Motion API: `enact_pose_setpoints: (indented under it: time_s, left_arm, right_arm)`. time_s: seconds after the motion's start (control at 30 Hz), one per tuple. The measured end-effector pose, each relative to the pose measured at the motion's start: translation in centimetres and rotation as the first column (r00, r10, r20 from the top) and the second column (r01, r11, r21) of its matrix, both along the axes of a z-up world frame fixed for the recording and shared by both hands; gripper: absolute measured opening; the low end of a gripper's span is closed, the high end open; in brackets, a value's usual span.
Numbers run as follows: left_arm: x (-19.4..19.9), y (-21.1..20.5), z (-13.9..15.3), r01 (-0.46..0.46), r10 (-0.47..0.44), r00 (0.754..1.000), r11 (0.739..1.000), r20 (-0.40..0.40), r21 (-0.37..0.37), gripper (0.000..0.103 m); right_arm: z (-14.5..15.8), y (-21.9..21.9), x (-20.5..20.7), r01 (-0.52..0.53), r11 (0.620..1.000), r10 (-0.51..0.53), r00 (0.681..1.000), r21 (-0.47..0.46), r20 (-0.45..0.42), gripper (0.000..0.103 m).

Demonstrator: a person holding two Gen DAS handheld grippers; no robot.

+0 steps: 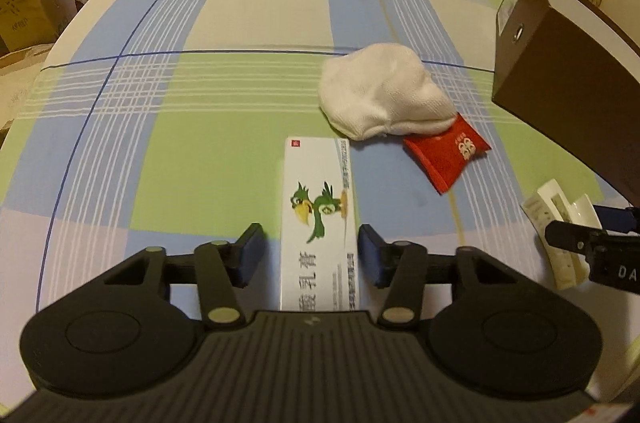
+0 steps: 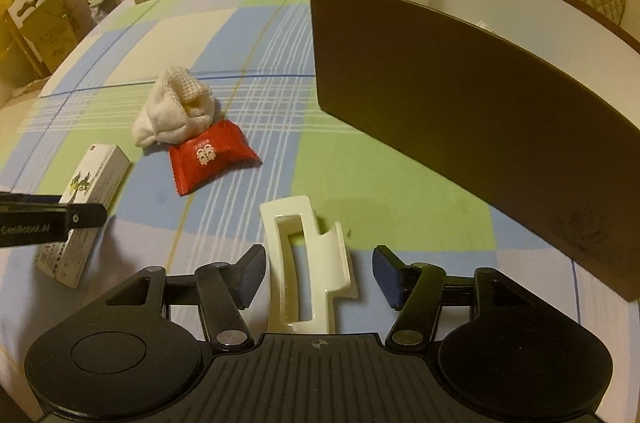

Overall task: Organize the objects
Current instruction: 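Grasp the white plastic clip with the right tool while the left tool grasps the parrot ointment box, then lift the white clip and parrot ointment box off the table with both tools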

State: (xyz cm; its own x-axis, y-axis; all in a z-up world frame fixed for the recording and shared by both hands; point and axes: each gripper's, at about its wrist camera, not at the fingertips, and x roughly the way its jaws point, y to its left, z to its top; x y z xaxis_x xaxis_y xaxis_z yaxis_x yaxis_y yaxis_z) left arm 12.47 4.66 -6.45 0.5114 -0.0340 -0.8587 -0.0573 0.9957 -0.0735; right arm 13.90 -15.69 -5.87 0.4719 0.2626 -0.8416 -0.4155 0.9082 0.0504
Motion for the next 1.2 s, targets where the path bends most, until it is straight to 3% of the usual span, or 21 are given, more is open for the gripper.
enact_pose_setpoints:
  time_s: [0.1, 0.17, 0.27, 0.87, 1.2]
  left_arm:
    - [0.0, -0.4, 0.0, 0.021, -0.021, 1.000, 1.000, 0.009, 0.018, 0.034]
    - [-0.1, -0.5, 0.0, 0.028, -0.029, 0.999, 0.999, 0.013, 0.034, 0.034]
    - [-0.2, -0.7, -0.1, 0.034, -0.035, 0.999, 0.998, 0.013, 0.044, 0.034]
    - [-0.6, -0.9, 0.0, 0.051, -0.052, 0.999, 0.997, 0.014, 0.062, 0.034]
    - [-0.8, -1.1, 0.1, 0.069, -0.069, 0.998, 0.995, 0.006, 0.066, 0.033]
  right_arm:
    - [-0.3, 0.2, -0.1, -0.016, 1.000, 0.016, 1.000, 0.001, -0.006, 0.055]
    - [-0.5, 0.4, -0.1, -0.029, 1.000, 0.029, 1.000, -0.002, -0.011, 0.041]
    - [-0.5, 0.7, -0.4, -0.048, 0.999, 0.048, 0.999, -0.020, 0.001, 0.038]
    - [-0.6, 1.1, -0.4, -0.069, 0.998, 0.069, 0.998, -0.014, 0.001, 0.038]
    - [-0.4, 1.3, -0.5, -0.084, 0.995, 0.087, 0.995, 0.057, -0.039, 0.038]
